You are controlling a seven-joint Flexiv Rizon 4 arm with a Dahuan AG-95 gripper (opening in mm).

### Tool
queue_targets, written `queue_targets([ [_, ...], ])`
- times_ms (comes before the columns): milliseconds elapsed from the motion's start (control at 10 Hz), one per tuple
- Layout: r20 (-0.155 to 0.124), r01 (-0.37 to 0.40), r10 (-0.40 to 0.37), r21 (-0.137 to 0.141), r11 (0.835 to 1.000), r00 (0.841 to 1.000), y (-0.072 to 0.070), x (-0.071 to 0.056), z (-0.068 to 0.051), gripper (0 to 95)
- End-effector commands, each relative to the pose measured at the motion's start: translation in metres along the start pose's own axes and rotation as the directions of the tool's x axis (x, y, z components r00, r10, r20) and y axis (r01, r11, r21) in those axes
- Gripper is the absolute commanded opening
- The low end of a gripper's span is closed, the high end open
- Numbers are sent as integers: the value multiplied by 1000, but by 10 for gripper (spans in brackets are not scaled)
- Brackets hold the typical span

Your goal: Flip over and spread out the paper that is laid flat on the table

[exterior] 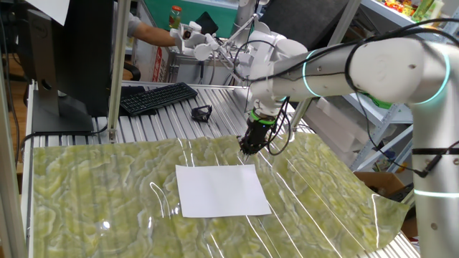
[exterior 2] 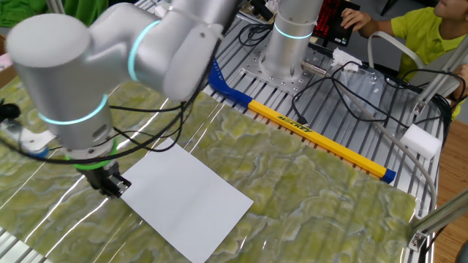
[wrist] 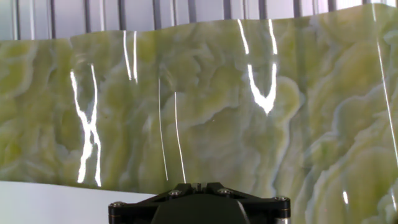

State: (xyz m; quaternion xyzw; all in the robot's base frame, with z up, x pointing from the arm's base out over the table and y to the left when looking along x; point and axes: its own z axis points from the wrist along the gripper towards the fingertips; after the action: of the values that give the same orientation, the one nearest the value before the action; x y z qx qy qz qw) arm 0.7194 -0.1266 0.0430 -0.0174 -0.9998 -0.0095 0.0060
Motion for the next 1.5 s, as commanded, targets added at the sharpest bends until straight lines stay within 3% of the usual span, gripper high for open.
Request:
queue_targets([
  [100, -37, 77, -82, -111, 991, 996, 0, -4, 0, 0],
  [300, -68, 76, -89, -177, 981, 994, 0, -4, 0, 0],
  [600, -92, 79, -99, -199, 977, 991, -1, -4, 0, 0],
  [800, -91, 80, -98, -192, 978, 991, -1, -5, 0, 380],
  [900, -92, 78, -97, -191, 979, 991, -1, -5, 0, 380],
  [1000, -92, 78, -97, -192, 978, 991, -1, -5, 0, 570],
  [1500, -96, 114, -137, -213, 970, 986, -3, -7, 3, 570],
])
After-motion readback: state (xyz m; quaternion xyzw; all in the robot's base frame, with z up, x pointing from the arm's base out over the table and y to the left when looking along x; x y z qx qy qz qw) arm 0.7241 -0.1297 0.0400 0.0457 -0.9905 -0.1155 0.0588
